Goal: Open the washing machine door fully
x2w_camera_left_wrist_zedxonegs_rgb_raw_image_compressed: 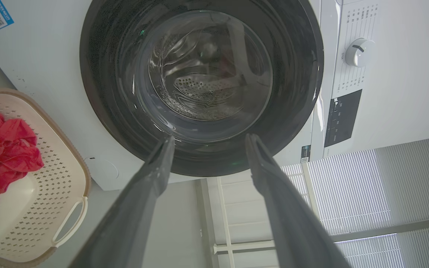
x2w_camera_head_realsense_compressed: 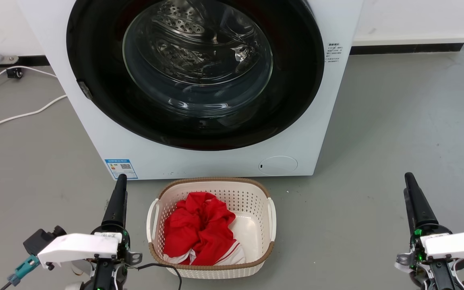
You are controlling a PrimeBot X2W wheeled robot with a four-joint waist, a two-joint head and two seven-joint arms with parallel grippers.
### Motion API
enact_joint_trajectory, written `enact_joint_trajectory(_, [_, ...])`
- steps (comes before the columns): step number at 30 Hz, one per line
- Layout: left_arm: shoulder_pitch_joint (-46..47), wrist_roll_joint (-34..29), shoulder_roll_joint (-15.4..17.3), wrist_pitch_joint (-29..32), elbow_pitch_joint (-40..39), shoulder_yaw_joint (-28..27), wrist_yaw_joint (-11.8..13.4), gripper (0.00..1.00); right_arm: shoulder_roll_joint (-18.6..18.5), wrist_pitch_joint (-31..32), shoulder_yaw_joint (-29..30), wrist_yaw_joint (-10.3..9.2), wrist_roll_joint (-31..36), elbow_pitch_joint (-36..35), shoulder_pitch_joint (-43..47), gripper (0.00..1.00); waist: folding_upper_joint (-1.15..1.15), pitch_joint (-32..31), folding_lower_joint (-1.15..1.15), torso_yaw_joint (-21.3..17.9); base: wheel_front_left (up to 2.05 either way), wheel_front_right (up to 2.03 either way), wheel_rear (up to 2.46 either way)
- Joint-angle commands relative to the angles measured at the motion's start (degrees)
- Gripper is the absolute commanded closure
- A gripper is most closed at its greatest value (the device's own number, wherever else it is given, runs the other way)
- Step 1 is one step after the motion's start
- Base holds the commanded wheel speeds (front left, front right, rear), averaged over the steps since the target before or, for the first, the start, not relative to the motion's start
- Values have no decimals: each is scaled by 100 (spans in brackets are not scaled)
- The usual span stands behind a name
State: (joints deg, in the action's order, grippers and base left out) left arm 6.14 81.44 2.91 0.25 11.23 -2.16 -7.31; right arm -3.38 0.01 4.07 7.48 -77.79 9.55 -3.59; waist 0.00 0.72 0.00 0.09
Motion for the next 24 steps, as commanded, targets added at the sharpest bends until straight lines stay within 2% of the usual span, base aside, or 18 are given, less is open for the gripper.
enact_joint_trajectory(1, [166, -276, 21, -67, -185, 14, -9, 0, -5, -65, -14, 1, 415, -220, -108, 0, 0, 9, 0, 2, 0, 0, 0])
enact_joint_trajectory(16, [225, -2504, 22, -384, -458, 229, -12, 0, 8, -378, -75, 1, 2727, -677, 29, 0, 0, 21, 0, 30, 0, 0, 0])
enact_joint_trajectory(24, [199, -3497, 19, -534, -584, 312, 25, 0, 14, -527, -74, 1, 3704, -753, 82, 0, 0, 23, 0, 49, 0, 0, 0])
